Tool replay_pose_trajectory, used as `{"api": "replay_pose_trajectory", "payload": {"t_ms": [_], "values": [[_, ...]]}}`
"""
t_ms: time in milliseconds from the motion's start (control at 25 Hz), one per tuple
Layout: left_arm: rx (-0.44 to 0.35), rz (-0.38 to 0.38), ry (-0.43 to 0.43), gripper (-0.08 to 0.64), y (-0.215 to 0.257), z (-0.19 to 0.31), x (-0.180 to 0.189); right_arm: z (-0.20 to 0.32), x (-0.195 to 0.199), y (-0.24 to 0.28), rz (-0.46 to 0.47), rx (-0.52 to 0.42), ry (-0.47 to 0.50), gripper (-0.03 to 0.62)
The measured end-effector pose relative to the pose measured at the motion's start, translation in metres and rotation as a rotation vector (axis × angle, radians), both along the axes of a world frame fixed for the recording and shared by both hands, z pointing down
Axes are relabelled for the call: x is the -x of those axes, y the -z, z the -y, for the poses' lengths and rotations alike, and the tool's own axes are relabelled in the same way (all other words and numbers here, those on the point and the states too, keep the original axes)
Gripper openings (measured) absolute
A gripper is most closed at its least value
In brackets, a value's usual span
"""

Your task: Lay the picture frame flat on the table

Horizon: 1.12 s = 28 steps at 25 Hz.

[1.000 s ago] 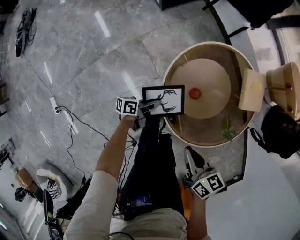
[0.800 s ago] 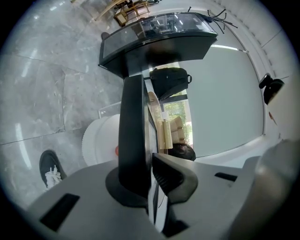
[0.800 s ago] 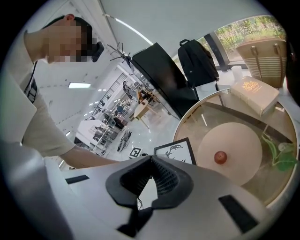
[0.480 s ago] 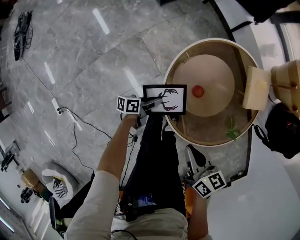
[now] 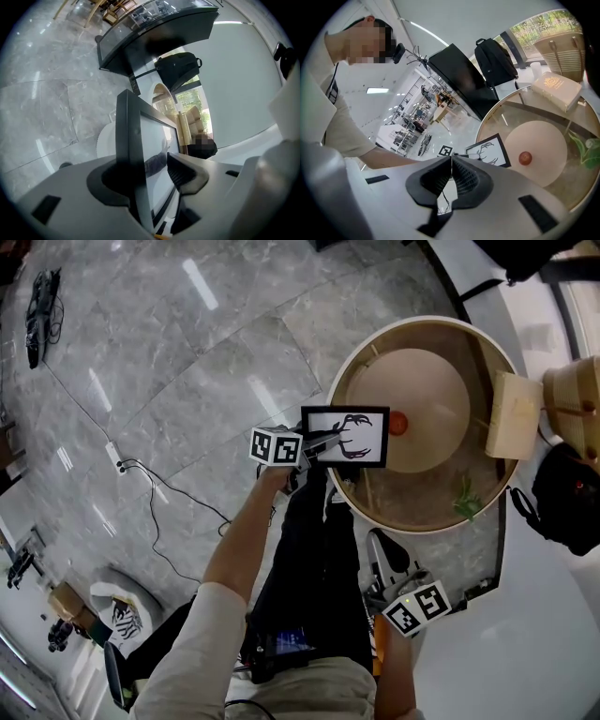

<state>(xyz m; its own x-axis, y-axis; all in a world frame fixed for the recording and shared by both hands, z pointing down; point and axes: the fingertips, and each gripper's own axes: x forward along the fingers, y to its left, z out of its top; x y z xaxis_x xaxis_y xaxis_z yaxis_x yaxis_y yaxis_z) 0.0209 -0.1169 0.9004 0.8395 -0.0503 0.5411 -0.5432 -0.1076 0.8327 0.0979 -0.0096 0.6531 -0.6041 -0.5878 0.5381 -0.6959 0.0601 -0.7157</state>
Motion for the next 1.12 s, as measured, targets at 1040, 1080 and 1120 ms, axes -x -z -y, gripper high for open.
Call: {"api": "replay_pose_trajectory", "payload": {"t_ms": [1040, 1080, 1120], "values": [[-0.11, 0.096, 0.174, 0.272, 0.054, -0.01, 0.071, -0.027, 0.002, 0.016, -0.039, -0.038, 0.025, 0.035], [-0.125, 0.102, 0.181, 0.272, 0.065, -0.012, 0.076, -0.027, 0.001, 0.02, -0.046, -0.042, 0.03, 0.035], [-0.144, 0.107, 0.182, 0.272, 0.079, -0.014, 0.078, -0.026, -0.001, 0.024, -0.056, -0.046, 0.038, 0.035]]}}
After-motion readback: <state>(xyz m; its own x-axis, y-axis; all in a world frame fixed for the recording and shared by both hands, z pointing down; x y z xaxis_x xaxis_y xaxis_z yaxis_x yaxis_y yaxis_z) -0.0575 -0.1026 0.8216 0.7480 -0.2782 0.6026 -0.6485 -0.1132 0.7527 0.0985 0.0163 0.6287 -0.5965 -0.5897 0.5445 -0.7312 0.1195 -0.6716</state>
